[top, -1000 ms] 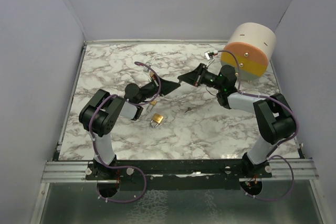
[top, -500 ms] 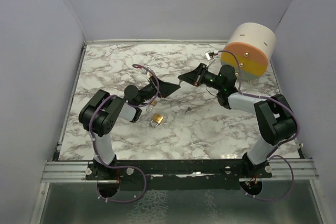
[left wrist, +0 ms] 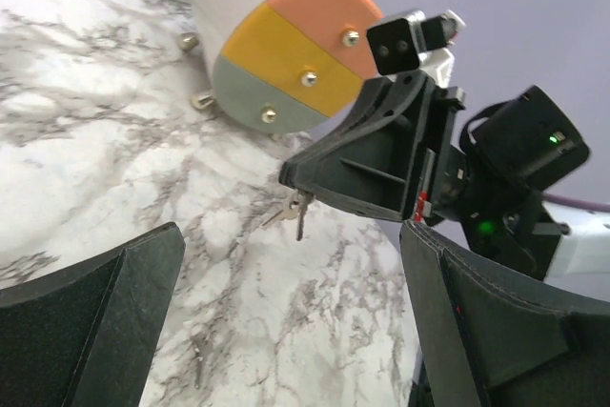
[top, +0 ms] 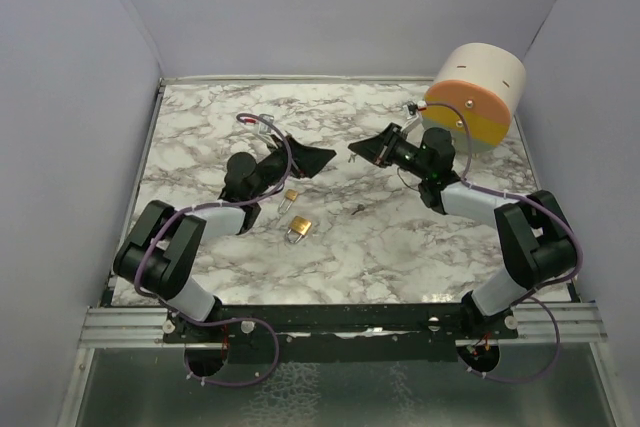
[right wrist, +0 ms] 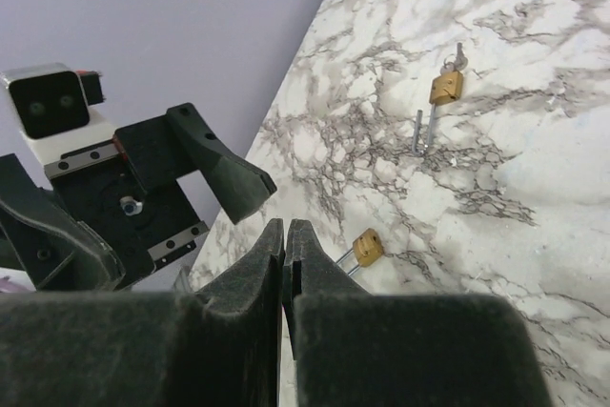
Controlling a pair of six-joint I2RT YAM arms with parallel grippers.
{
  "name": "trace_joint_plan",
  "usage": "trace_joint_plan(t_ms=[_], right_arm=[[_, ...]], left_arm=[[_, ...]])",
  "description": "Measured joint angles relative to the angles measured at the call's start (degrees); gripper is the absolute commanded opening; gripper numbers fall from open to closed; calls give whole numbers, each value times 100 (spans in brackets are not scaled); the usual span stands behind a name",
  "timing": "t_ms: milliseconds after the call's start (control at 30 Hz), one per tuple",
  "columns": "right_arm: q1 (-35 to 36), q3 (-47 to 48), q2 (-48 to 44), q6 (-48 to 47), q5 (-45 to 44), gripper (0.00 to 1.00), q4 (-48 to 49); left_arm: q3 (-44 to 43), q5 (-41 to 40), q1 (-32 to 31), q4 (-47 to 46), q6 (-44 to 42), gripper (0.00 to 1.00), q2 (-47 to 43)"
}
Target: Unlock with the key
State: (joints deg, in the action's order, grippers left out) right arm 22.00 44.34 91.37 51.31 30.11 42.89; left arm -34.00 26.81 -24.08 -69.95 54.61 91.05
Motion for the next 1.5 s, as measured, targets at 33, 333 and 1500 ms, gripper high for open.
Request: trace_joint_plan(t_ms=[33,333,1500], right_arm=[[0,-31,0,0,-59,1,-28],[0,-105,0,-22,-374,1,-354],[0,-66,-2,-369,-693,1,-951]], left_arm=[[-17,-109,0,319,-157,99,-127],[-184,-1222,-79,2966,-1126,99,-658],[-876,-3683,-643,6511,-2841,93,-179]])
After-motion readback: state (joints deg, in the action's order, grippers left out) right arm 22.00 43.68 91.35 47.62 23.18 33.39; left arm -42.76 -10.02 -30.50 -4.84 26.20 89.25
